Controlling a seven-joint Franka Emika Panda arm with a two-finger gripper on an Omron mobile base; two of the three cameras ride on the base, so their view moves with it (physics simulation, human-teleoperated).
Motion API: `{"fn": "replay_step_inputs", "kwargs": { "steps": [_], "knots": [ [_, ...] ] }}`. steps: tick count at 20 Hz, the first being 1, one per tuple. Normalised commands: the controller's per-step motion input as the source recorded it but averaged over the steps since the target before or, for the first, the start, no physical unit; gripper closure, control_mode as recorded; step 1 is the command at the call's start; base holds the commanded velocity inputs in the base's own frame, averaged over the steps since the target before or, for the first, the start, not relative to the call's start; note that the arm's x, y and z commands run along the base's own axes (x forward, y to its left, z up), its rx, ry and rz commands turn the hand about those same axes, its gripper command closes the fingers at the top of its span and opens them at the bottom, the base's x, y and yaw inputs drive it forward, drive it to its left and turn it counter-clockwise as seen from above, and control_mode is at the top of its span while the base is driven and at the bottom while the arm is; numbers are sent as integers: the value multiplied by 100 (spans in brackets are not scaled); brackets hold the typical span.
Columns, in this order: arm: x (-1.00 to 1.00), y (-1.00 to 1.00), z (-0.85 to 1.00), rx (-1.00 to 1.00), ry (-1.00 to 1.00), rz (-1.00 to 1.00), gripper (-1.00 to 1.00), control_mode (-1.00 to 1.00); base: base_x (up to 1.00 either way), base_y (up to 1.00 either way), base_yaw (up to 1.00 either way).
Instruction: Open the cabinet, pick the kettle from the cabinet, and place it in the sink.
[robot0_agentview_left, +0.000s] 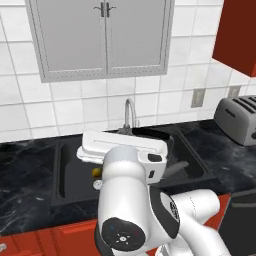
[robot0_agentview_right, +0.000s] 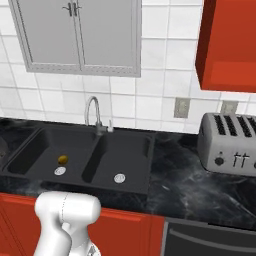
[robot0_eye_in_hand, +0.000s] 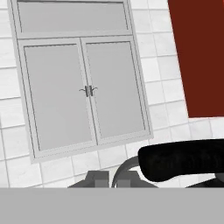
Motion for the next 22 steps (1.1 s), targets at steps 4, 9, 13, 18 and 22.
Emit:
{"fn": "replay_step_inputs", "kwargs": {
  "steps": [4,9,13,18,22],
  "knots": [
    [0,0,0,0,0,0,100,100,24,43,0],
    [0,0,0,0,0,0,100,100,33,26,0],
    [0,0,0,0,0,0,100,100,25,23,0],
    [0,0,0,0,0,0,100,100,19,33,0],
    [0,0,0,0,0,0,100,100,6,33,0]
  ]
}}
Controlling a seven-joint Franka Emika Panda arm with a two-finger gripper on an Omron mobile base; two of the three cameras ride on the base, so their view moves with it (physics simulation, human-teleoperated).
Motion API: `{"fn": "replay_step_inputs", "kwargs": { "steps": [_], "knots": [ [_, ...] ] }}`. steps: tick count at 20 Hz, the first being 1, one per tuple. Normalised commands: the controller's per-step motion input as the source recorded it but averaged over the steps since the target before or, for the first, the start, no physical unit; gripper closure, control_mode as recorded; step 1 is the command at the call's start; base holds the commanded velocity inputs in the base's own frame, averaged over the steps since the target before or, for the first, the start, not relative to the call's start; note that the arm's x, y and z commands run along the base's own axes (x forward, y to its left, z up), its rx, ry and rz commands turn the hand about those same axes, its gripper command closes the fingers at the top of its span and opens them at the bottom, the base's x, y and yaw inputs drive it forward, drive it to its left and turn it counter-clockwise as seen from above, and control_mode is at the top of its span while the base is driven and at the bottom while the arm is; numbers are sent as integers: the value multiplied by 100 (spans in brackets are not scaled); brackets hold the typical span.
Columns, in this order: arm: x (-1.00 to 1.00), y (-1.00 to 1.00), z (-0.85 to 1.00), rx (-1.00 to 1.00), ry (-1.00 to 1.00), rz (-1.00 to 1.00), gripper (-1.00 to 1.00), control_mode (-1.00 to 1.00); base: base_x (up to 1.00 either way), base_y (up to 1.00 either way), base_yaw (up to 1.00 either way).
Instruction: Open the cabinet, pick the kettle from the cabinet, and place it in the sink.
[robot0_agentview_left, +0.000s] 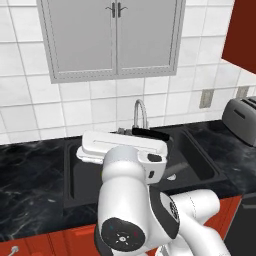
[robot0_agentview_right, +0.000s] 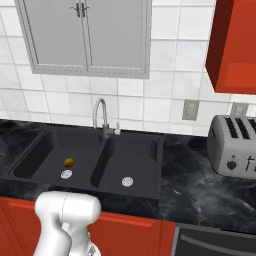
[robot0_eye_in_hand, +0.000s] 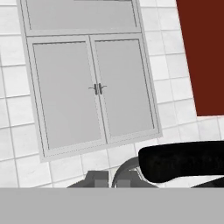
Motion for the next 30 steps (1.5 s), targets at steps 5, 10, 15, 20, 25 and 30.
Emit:
{"fn": "replay_step_inputs", "kwargs": {
  "steps": [5,10,15,20,25,30],
  "knots": [
    [0,0,0,0,0,0,100,100,3,40,0],
    [0,0,0,0,0,0,100,100,0,51,0],
    [0,0,0,0,0,0,100,100,-2,60,0],
    [0,0,0,0,0,0,100,100,-11,56,-1],
    [0,0,0,0,0,0,100,100,3,37,0],
    [0,0,0,0,0,0,100,100,0,6,0]
  ]
}}
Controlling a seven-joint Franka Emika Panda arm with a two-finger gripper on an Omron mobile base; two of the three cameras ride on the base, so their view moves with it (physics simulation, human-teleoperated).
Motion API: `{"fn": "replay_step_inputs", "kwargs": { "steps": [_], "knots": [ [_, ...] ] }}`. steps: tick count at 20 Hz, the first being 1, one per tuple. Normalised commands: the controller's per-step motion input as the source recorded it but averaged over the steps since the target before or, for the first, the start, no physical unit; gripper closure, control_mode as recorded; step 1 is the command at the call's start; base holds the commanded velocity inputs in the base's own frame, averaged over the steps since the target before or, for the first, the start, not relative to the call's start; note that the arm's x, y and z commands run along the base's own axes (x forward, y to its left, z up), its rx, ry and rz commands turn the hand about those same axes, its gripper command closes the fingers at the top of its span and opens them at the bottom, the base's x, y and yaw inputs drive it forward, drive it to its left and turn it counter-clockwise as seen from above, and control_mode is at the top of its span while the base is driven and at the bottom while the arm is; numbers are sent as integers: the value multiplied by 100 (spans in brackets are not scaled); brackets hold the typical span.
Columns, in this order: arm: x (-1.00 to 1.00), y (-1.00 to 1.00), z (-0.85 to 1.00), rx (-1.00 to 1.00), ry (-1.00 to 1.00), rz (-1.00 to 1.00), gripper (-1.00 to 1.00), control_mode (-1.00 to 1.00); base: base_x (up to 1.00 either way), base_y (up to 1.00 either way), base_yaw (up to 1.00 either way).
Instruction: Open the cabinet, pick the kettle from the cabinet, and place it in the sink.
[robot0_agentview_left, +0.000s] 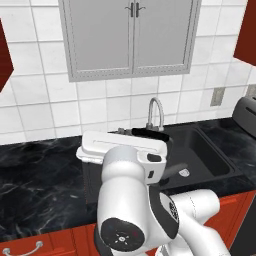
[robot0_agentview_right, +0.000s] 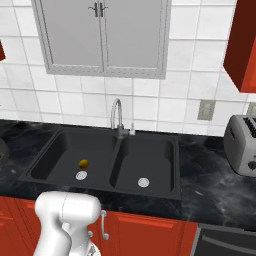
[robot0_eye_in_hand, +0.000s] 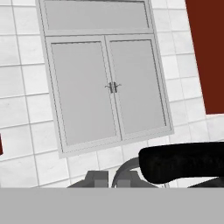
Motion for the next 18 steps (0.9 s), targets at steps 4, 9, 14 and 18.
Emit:
{"fn": "replay_step_inputs", "kwargs": {
  "steps": [4,9,14,18],
  "knots": [
    [0,0,0,0,0,0,100,100,0,0,0],
    [0,0,0,0,0,0,100,100,0,0,0],
    [0,0,0,0,0,0,100,100,0,0,0],
    [0,0,0,0,0,0,100,-100,0,0,0]
  ]
}}
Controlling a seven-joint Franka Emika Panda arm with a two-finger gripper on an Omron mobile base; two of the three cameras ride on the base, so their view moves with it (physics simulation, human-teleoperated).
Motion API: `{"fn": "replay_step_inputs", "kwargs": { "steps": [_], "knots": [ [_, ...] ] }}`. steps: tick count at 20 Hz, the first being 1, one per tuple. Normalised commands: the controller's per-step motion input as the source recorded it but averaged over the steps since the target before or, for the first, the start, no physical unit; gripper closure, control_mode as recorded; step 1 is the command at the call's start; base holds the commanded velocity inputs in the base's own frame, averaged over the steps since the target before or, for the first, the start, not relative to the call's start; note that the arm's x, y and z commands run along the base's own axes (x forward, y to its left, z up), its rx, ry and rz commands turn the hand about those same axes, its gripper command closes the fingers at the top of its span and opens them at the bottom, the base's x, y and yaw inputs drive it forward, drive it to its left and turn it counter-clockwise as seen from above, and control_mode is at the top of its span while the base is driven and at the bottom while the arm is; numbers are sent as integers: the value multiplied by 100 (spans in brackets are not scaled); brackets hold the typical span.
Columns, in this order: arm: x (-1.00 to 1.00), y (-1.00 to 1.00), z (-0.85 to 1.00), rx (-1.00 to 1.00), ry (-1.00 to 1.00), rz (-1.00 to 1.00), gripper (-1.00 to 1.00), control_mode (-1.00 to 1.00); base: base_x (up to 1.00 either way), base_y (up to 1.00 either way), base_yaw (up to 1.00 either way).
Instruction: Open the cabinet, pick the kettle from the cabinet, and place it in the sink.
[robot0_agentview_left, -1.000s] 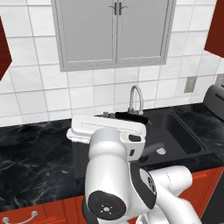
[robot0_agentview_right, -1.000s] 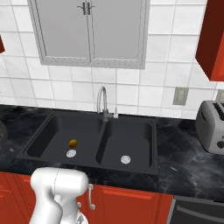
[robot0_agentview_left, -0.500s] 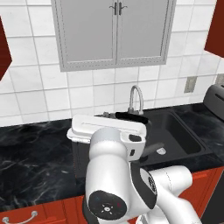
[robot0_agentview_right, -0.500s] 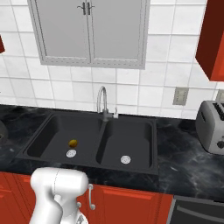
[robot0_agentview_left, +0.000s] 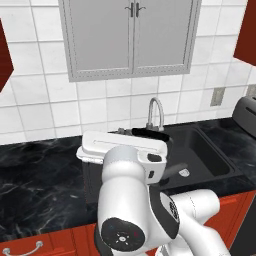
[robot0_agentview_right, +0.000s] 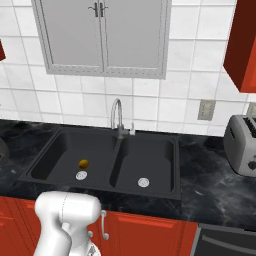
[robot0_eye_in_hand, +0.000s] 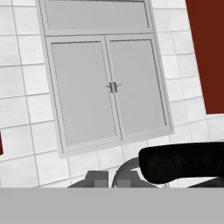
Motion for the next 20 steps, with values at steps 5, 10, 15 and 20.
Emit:
{"fn": "replay_step_inputs", "kwargs": {
  "steps": [5,10,15,20],
  "knots": [
    [4,-7,2,11,-5,1,100,-100,0,0,0],
    [18,-26,0,18,-2,0,100,-100,0,0,0],
    [25,-33,-4,13,0,0,100,-100,0,0,0],
    [28,-32,-10,4,0,0,100,-100,0,0,0]
  ]
}}
